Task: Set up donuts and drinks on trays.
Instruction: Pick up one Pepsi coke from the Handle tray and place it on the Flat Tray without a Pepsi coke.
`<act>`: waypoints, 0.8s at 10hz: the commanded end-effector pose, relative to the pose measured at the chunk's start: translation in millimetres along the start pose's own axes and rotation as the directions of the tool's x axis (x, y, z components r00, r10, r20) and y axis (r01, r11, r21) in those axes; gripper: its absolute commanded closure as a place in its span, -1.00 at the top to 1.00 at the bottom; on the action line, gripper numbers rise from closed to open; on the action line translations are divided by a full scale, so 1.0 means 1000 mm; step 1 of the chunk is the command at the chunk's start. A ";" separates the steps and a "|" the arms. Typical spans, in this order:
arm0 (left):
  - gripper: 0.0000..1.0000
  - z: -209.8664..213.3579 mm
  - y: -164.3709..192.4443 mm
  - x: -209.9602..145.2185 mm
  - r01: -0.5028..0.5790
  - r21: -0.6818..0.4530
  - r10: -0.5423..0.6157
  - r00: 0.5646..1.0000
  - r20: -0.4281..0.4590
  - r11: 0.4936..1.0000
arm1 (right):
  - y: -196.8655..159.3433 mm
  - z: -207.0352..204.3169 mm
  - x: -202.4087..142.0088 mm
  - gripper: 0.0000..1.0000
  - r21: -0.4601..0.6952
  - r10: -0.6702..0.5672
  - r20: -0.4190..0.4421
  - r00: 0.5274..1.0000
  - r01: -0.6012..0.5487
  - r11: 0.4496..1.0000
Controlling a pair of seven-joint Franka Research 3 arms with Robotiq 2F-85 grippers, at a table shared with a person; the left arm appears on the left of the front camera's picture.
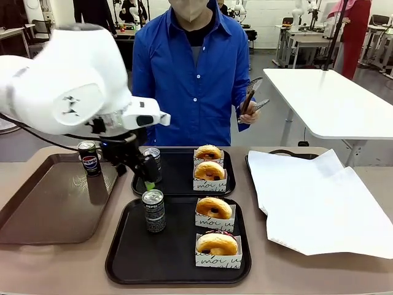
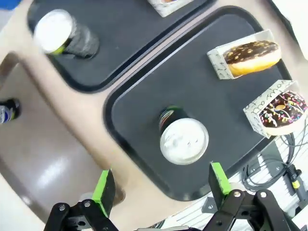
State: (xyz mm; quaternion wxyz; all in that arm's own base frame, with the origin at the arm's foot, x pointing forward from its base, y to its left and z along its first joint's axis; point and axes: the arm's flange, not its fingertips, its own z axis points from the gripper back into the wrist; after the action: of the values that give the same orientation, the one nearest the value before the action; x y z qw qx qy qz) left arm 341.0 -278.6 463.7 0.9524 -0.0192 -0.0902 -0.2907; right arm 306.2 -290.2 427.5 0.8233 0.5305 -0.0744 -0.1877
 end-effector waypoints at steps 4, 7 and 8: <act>1.00 0.008 0.039 -0.039 -0.180 0.051 0.182 0.983 -0.025 0.982 | -0.001 0.000 -0.001 1.00 0.015 0.010 0.000 1.000 -0.010 1.000; 1.00 0.015 0.034 -0.027 -0.110 0.026 0.110 0.994 -0.002 0.994 | -0.001 0.000 -0.001 1.00 0.015 0.010 0.000 1.000 -0.010 1.000; 1.00 0.015 0.034 -0.027 -0.110 0.026 0.110 0.994 -0.002 0.994 | -0.001 0.000 -0.001 1.00 0.015 0.010 0.000 1.000 -0.010 1.000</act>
State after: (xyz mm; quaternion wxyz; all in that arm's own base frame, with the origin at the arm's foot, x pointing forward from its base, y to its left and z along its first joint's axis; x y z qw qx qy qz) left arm 332.4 -232.5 473.6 0.9686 -0.0107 -0.0894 -0.2317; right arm 306.2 -290.3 427.5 0.8233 0.5304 -0.0745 -0.1878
